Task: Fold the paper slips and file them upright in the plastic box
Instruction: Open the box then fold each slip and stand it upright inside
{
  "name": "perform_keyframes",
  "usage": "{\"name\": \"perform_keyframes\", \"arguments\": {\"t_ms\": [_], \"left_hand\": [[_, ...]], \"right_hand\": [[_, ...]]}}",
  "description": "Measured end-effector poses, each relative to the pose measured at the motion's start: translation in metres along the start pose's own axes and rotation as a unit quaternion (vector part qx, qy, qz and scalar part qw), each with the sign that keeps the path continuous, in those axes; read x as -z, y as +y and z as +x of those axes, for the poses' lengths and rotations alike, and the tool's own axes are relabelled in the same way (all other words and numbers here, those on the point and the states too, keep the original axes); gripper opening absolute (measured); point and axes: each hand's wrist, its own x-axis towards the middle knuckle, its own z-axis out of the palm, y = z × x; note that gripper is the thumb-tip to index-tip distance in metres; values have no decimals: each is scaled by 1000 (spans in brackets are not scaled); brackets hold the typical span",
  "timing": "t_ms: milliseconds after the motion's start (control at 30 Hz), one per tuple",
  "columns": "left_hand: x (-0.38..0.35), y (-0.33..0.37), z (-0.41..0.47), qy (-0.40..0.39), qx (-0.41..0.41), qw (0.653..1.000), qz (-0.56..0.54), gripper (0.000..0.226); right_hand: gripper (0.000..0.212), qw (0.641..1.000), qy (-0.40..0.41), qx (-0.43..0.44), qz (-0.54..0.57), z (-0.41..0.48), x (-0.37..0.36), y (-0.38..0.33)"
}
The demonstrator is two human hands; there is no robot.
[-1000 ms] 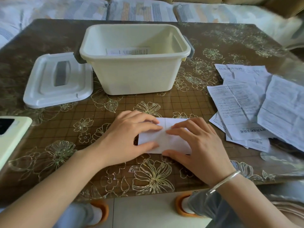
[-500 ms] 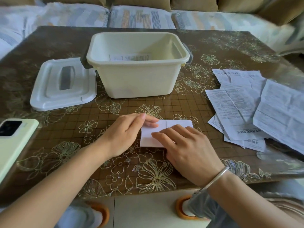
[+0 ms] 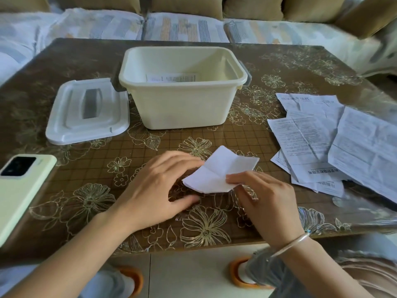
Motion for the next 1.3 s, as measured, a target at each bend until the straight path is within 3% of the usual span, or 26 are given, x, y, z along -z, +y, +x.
{"name": "perform_keyframes", "arguments": {"t_ms": [133, 300, 400, 500, 633, 833, 1133, 1233, 1300], "left_hand": [[-3, -4, -1, 44, 16, 999, -13, 51], [0, 7, -13, 86, -17, 996, -12, 7], [-5, 21, -24, 104, 30, 994, -6, 16], [-12, 29, -29, 112, 121, 986, -34, 23], [-18, 35, -21, 150, 191, 970, -33, 31], [-21, 36, -10, 152, 219, 963, 49, 36], [-21, 35, -7, 128, 210, 965, 95, 22], [-21, 37, -6, 124, 226, 959, 116, 44], [-21, 39, -4, 120, 204, 962, 136, 50]], "right_hand": [[26, 986, -77, -34, 145, -3, -5, 8], [30, 981, -120, -50, 147, -7, -3, 13], [3, 987, -109, -23, 120, -10, 0, 12], [22, 991, -75, -45, 97, -12, 0, 8], [16, 986, -17, -134, 102, -6, -9, -2], [16, 988, -13, -152, -8, 2, -27, -9], [30, 989, -32, -142, -35, 0, -28, -9], [37, 990, -36, -129, -37, 0, -27, -8], [28, 991, -36, -111, -58, 0, -27, -8]]}}
